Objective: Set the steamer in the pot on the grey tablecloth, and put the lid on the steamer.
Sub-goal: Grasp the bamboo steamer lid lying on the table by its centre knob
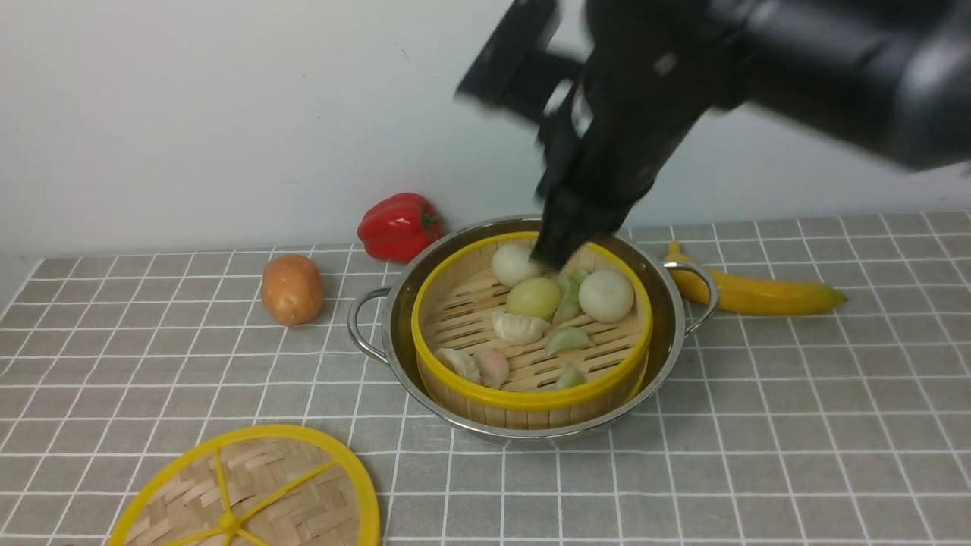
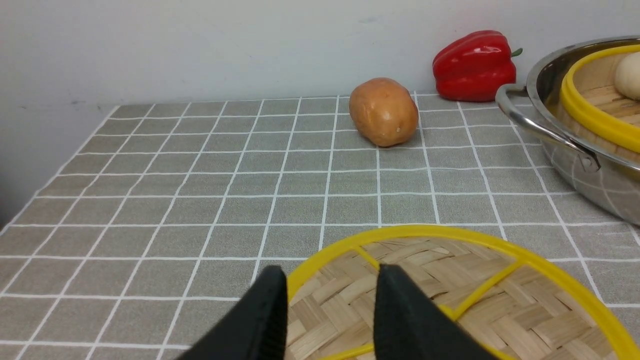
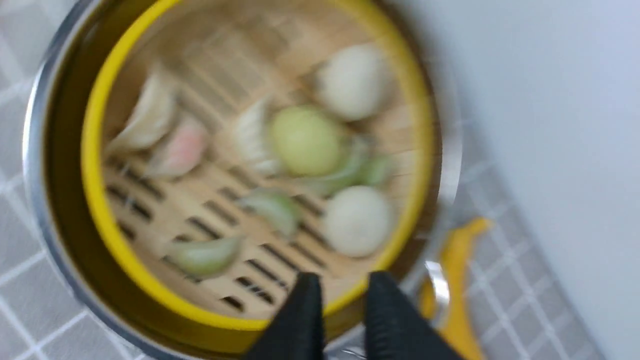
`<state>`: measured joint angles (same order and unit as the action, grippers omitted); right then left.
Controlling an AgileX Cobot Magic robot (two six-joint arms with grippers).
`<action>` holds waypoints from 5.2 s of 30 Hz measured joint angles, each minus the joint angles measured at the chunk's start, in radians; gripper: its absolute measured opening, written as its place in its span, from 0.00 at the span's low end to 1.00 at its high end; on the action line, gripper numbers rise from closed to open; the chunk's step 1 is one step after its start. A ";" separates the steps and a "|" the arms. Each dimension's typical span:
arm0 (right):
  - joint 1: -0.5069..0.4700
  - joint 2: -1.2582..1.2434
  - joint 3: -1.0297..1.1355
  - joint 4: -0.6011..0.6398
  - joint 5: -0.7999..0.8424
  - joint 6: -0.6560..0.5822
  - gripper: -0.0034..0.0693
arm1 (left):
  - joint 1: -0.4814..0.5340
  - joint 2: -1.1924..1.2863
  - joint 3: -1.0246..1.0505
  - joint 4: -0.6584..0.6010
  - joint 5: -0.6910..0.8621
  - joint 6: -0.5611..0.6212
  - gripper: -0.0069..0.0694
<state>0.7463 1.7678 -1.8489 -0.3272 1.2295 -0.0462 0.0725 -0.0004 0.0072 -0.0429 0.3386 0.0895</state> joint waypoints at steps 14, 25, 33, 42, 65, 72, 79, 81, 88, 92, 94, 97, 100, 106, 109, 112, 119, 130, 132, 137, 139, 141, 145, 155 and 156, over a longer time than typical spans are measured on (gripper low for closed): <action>0.000 -0.398 -0.001 -0.007 0.000 0.311 0.03 | 0.000 0.000 0.000 0.000 0.000 0.000 0.41; -0.021 -0.583 0.058 0.049 -0.024 0.307 0.06 | 0.000 0.000 0.000 0.000 0.000 0.000 0.41; -0.345 -1.013 0.546 0.155 -0.278 0.304 0.09 | 0.000 0.000 0.000 0.001 0.000 0.000 0.41; -0.753 -1.612 1.427 0.194 -0.871 0.413 0.15 | 0.000 0.000 0.000 0.001 0.000 0.000 0.41; -0.779 -1.763 1.857 0.196 -0.889 0.499 0.31 | 0.000 0.000 0.000 0.001 0.000 0.000 0.41; -0.781 -1.763 1.857 0.309 -0.884 0.277 0.34 | 0.000 0.000 0.000 0.001 0.000 0.000 0.41; -0.782 -1.763 1.857 0.384 -0.879 0.142 0.37 | 0.000 0.000 0.000 0.001 0.000 0.000 0.41; -0.782 -1.763 1.857 0.384 -0.879 0.134 0.37 | 0.000 0.000 0.000 0.001 0.000 0.000 0.41; -0.782 -1.763 1.857 0.385 -0.880 0.124 0.38 | 0.000 0.000 0.000 0.001 0.000 0.000 0.41; -0.782 -1.763 1.857 0.385 -0.881 0.123 0.38 | 0.000 0.000 0.000 0.001 0.000 0.000 0.41; -0.782 -1.763 1.857 0.386 -0.881 0.123 0.38 | 0.000 0.000 0.000 0.001 0.000 0.000 0.41; -0.782 -1.763 1.857 0.386 -0.881 0.123 0.38 | 0.000 0.000 0.000 0.001 0.000 0.000 0.41; -0.782 -1.763 1.857 0.386 -0.881 0.123 0.38 | 0.000 0.000 0.000 0.022 -0.002 0.000 0.41; -0.782 -1.763 1.857 0.388 -0.881 0.123 0.38 | 0.000 0.000 0.000 0.059 -0.024 -0.003 0.41; -0.782 -1.763 1.857 0.389 -0.881 0.123 0.38 | 0.000 0.000 0.000 -0.023 -0.029 -0.040 0.41; -0.782 -1.763 1.857 0.389 -0.881 0.123 0.38 | 0.000 0.000 0.000 -0.197 -0.061 -0.078 0.41; -0.782 -1.763 1.857 0.389 -0.883 0.123 0.38 | 0.000 0.000 0.000 -0.494 -0.158 -0.054 0.41; -0.782 -1.763 1.857 0.391 -0.883 0.123 0.38 | 0.000 -0.001 -0.115 -0.580 -0.105 0.029 0.41; -0.782 -1.763 1.857 0.392 -0.883 0.123 0.38 | 0.000 -0.002 -0.184 -0.594 -0.071 0.031 0.41; -0.782 -1.763 1.857 0.392 -0.883 0.123 0.38 | 0.000 -0.004 -0.363 -0.521 0.061 0.095 0.41; -0.782 -1.763 1.857 0.392 -0.884 0.123 0.38 | 0.000 -0.003 -0.451 -0.427 0.165 0.114 0.41; -0.782 -1.763 1.857 0.393 -0.884 0.123 0.38 | 0.000 0.017 -0.510 -0.363 0.261 0.112 0.41; -0.782 -1.763 1.857 0.396 -0.884 0.123 0.38 | 0.000 0.123 -0.586 -0.309 0.463 0.085 0.41; -0.782 -1.763 1.857 0.396 -0.884 0.123 0.38 | 0.000 0.404 -0.611 -0.313 0.634 0.259 0.41; -0.782 -1.763 1.857 0.396 -0.884 0.123 0.38 | 0.000 0.404 -0.611 -0.313 0.632 0.265 0.41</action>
<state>-0.0361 0.0050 0.0082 0.0692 0.3458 0.0766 0.0725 0.4040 -0.6037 -0.3560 0.9708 0.3541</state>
